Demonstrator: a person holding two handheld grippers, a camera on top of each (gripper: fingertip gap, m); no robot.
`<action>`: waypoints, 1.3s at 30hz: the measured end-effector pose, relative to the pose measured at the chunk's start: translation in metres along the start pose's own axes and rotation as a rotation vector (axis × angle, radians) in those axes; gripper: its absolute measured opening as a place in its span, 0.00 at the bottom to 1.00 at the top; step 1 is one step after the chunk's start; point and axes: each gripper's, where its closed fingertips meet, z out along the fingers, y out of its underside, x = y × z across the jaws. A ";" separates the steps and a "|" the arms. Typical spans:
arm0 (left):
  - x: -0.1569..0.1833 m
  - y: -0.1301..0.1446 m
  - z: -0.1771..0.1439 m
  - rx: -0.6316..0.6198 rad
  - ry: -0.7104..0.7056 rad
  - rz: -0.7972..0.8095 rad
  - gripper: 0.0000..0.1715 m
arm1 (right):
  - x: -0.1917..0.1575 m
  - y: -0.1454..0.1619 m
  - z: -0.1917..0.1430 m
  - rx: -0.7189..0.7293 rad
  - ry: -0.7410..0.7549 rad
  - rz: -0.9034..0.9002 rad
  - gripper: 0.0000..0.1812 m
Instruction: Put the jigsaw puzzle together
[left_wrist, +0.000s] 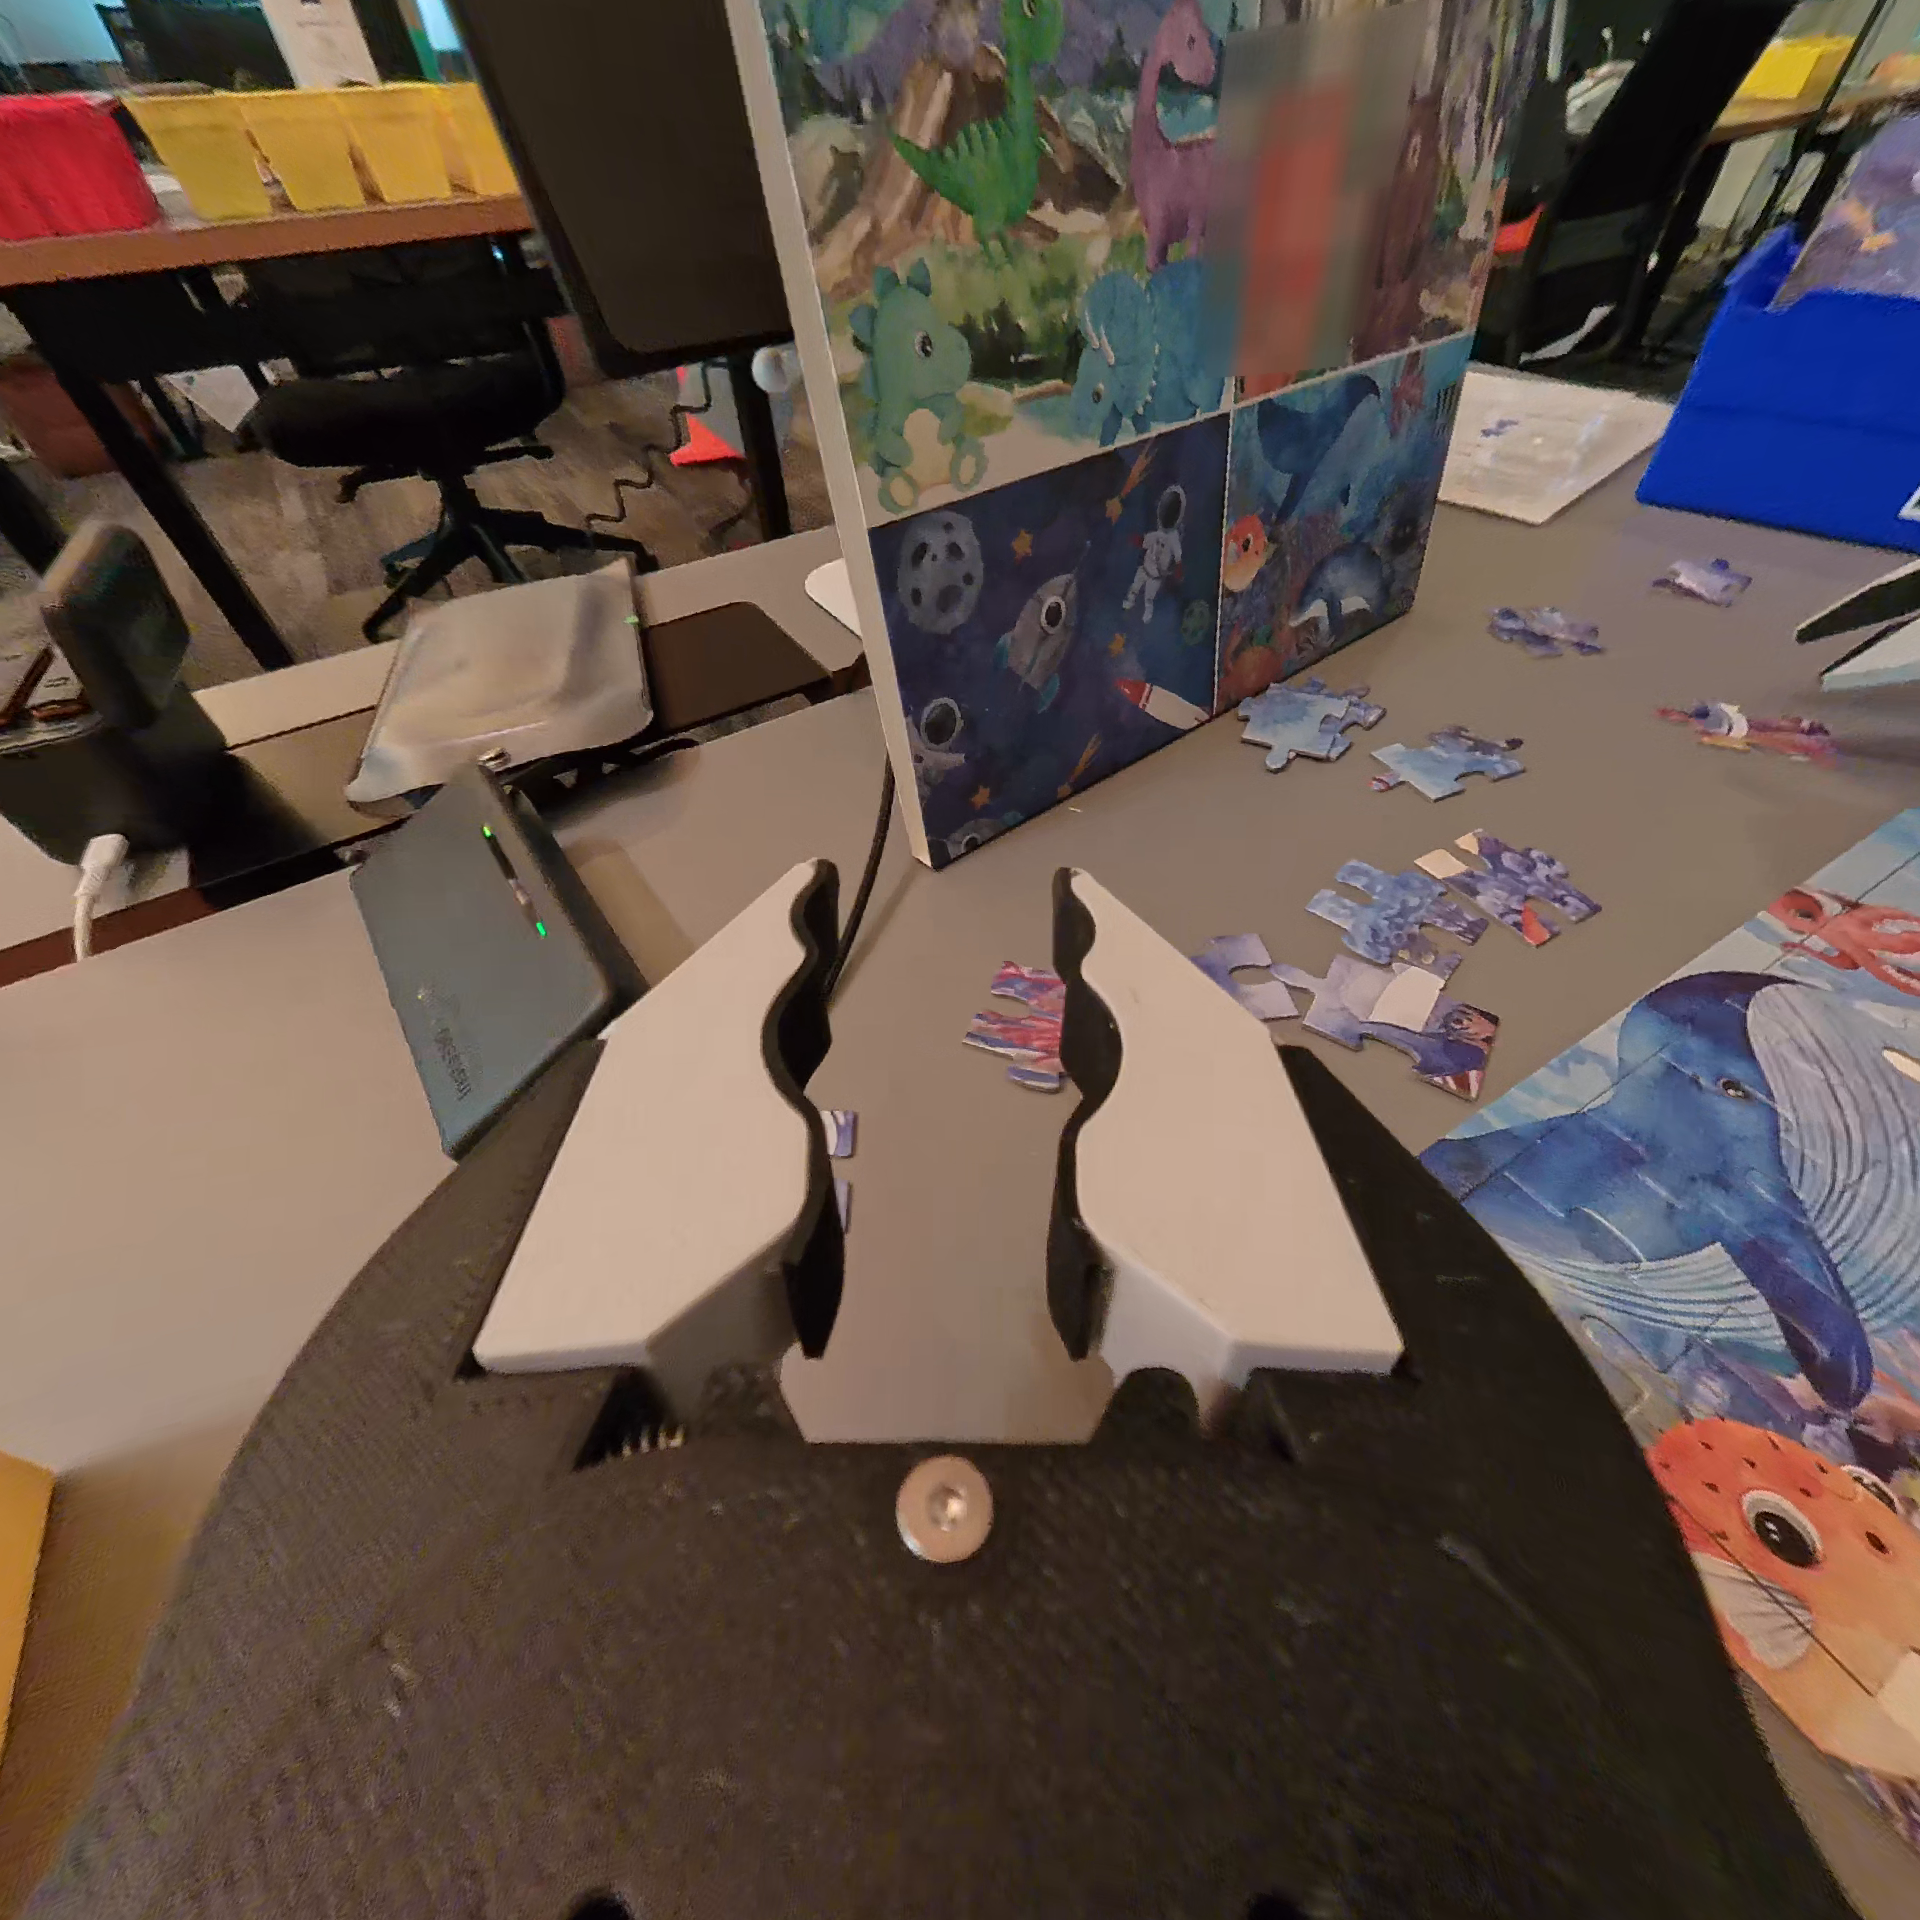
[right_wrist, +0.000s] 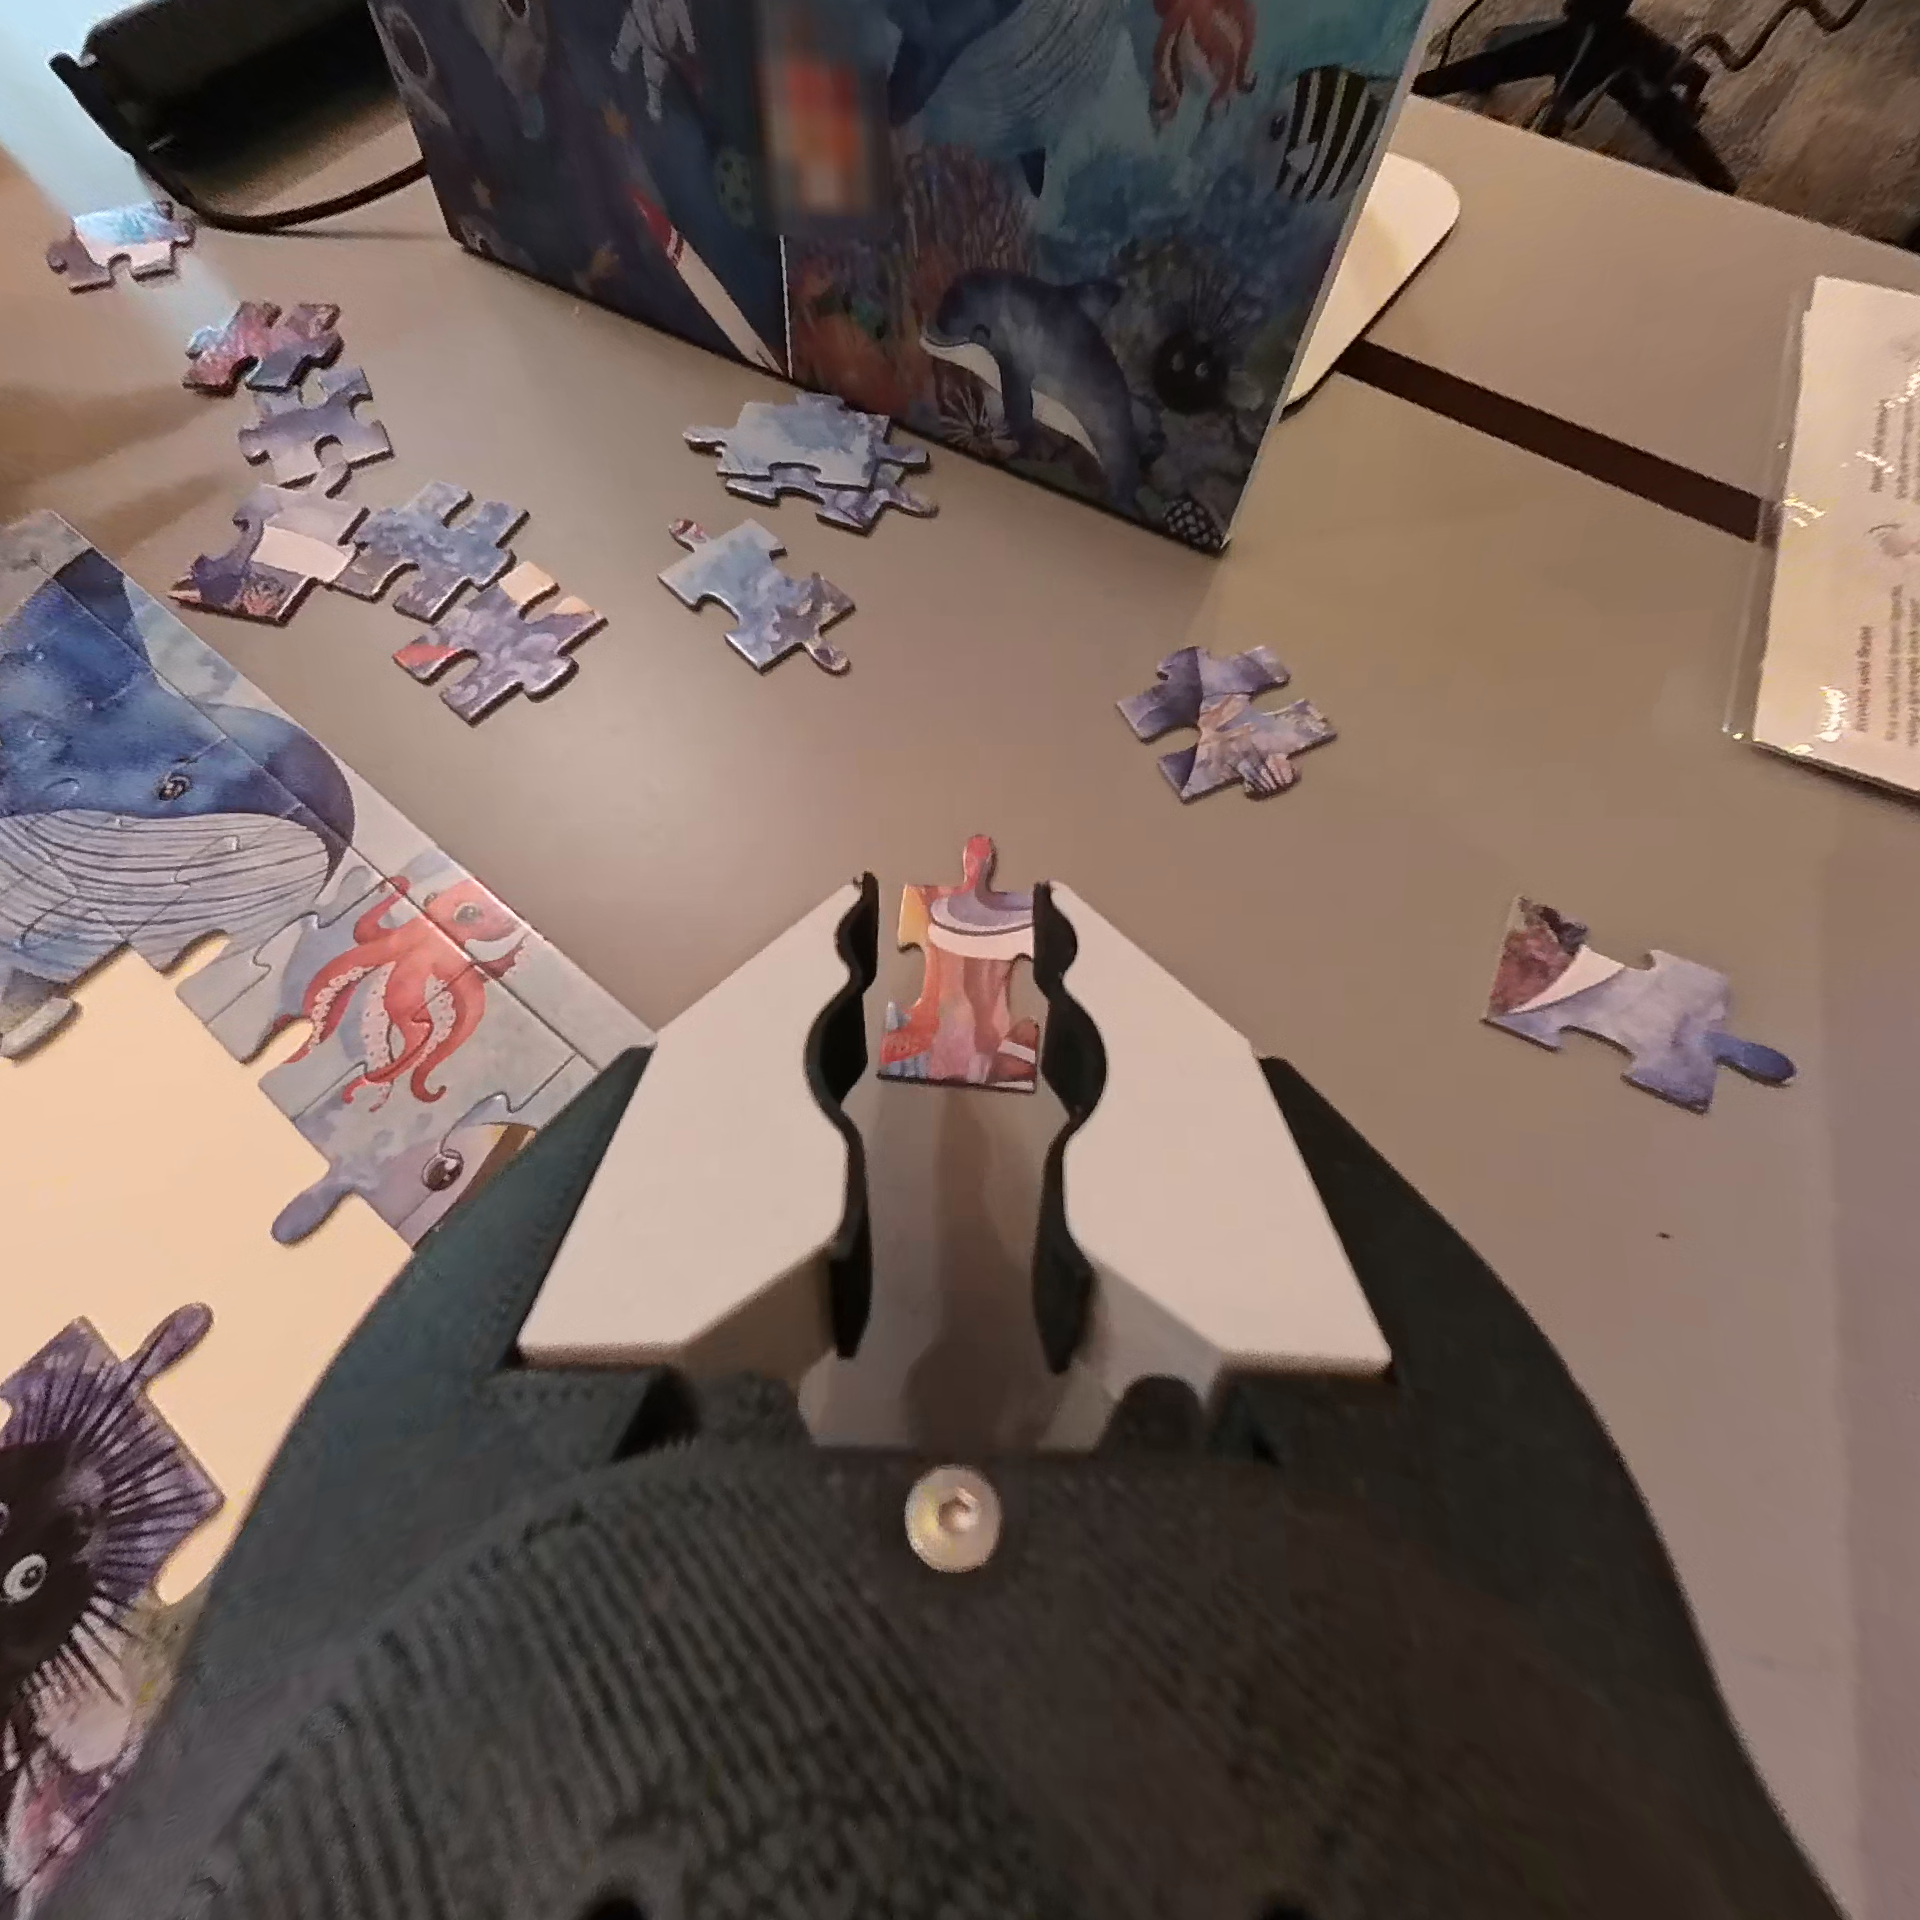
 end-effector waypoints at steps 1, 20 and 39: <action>-0.001 -0.001 -0.001 0.003 0.009 -0.017 0.22 | 0.000 0.000 0.001 0.000 0.001 -0.003 0.16; -0.054 -0.007 -0.033 -0.059 -0.010 -0.045 0.00 | -0.005 -0.001 0.005 -0.001 0.017 -0.051 0.15; -0.051 0.082 -0.011 -0.564 -0.048 -0.018 0.32 | -0.009 0.000 0.009 -0.002 0.004 -0.049 0.13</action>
